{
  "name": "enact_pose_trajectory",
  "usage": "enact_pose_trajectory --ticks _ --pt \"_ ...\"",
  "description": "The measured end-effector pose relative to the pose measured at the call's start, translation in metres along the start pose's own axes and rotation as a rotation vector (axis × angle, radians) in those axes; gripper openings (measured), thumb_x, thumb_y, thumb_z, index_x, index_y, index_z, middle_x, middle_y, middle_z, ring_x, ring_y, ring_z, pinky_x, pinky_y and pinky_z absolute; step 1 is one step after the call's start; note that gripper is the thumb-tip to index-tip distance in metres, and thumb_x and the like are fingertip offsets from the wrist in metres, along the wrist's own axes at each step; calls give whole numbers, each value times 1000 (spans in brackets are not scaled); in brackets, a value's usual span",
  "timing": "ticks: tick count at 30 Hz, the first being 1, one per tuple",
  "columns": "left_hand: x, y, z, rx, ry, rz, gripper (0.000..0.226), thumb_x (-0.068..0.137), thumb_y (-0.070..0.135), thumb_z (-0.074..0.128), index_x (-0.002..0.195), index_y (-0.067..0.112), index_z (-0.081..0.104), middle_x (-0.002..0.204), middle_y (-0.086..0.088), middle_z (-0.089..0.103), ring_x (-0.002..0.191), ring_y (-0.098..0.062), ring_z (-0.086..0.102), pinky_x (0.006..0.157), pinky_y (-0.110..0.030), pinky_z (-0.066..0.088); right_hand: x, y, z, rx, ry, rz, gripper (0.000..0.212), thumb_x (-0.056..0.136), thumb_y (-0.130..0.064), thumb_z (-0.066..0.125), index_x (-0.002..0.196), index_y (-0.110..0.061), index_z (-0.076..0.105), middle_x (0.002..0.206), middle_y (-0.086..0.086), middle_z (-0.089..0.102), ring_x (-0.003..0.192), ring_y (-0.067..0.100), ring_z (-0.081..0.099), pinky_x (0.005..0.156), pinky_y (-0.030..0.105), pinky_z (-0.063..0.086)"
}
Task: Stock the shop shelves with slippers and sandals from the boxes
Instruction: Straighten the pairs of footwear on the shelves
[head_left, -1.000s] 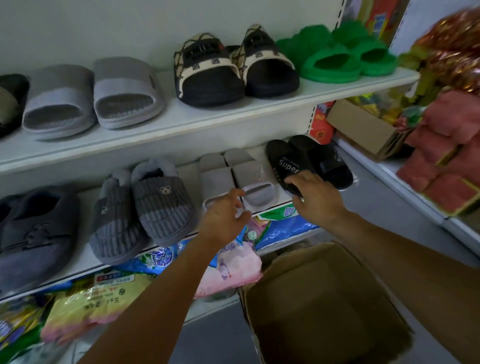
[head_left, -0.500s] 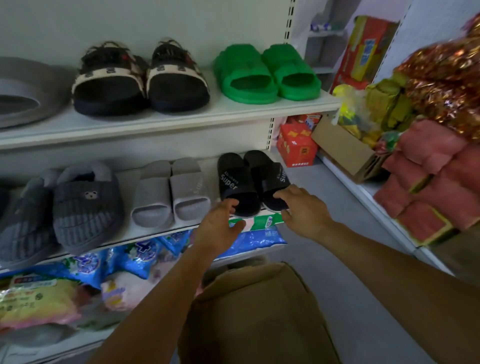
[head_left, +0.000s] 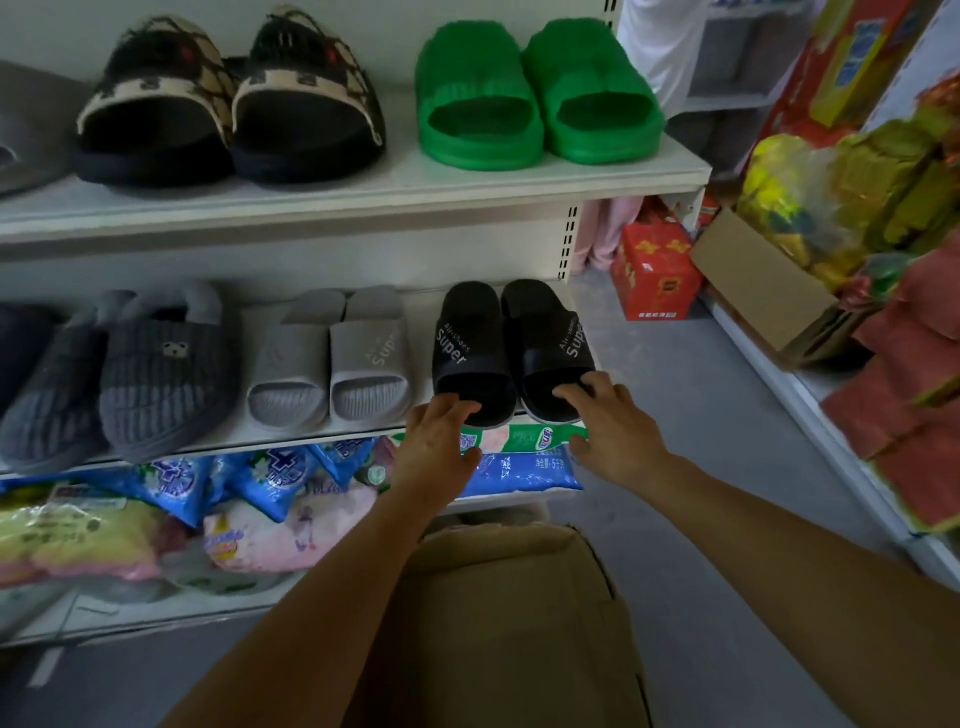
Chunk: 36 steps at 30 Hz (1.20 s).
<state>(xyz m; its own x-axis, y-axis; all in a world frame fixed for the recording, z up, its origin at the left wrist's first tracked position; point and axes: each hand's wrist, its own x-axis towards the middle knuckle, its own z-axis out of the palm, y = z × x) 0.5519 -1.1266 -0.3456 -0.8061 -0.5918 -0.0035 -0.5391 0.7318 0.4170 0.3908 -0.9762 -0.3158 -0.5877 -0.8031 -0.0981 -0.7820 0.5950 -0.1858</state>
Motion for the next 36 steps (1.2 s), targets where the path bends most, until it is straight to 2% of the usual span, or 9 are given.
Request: enact_pose_trajectory --ticks 4,9,14,18,22,26,30,33,36 --pt "23 -2 14 51 -6 -5 59 86 33 66 139 30 41 148 2 33 136 -29 27 114 -41 29 22 6 12 -6 -22 -23 61 89 -30 62 142 -34 33 148 4 23 125 29 37 94 40 46" --pt "46 -3 30 15 19 4 42 85 25 66 125 28 54 140 4 42 124 -30 39 102 -37 41 43 20 25 -7 -23 -15 50 92 -33 57 140 -31 42 149 5 28 126 29 37 96 38 45" --pt "65 2 33 -9 42 22 36 84 23 67 118 27 57 136 5 45 118 -31 44 96 -40 46 54 30 28 31 3 20 47 94 -31 54 140 -29 44 147 7 33 127 29 37 95 37 43" --pt "68 1 34 -20 25 29 35 84 23 67 117 28 55 135 6 44 120 -30 43 97 -38 46 56 30 27 27 0 25 47 93 -31 55 139 -28 45 144 6 36 124 28 39 91 38 46" --pt "60 2 25 -34 -5 26 41 85 27 66 124 27 54 139 4 43 129 -29 35 101 -35 40 50 23 22 -86 19 39 44 94 -34 51 137 -30 46 136 6 44 118 28 43 88 38 45" --pt "30 -4 3 -91 69 52 50 86 30 66 133 23 48 139 0 45 134 -22 31 107 -33 33 40 -1 16 -90 195 -20 28 93 -33 51 117 -24 61 114 6 55 107 23 49 79 33 38" --pt "-2 -45 -18 -73 172 19 48 82 25 70 127 21 56 129 -1 54 126 -23 42 101 -39 42 36 -38 21 5 213 -164 19 90 -29 57 105 -22 65 102 2 57 99 23 54 74 31 35" --pt "-13 -86 -36 -4 261 -38 46 77 22 73 121 21 61 121 -4 59 117 -29 50 95 -42 43 42 -76 26 37 198 -255 21 88 -29 60 107 -21 64 103 1 56 100 23 53 76 33 38" --pt "-18 -120 -51 100 292 -145 47 78 28 70 124 27 57 126 -2 56 123 -30 45 95 -45 37 50 -120 36 53 168 -333 28 84 -26 63 111 -21 63 111 3 55 108 26 51 81 38 41"
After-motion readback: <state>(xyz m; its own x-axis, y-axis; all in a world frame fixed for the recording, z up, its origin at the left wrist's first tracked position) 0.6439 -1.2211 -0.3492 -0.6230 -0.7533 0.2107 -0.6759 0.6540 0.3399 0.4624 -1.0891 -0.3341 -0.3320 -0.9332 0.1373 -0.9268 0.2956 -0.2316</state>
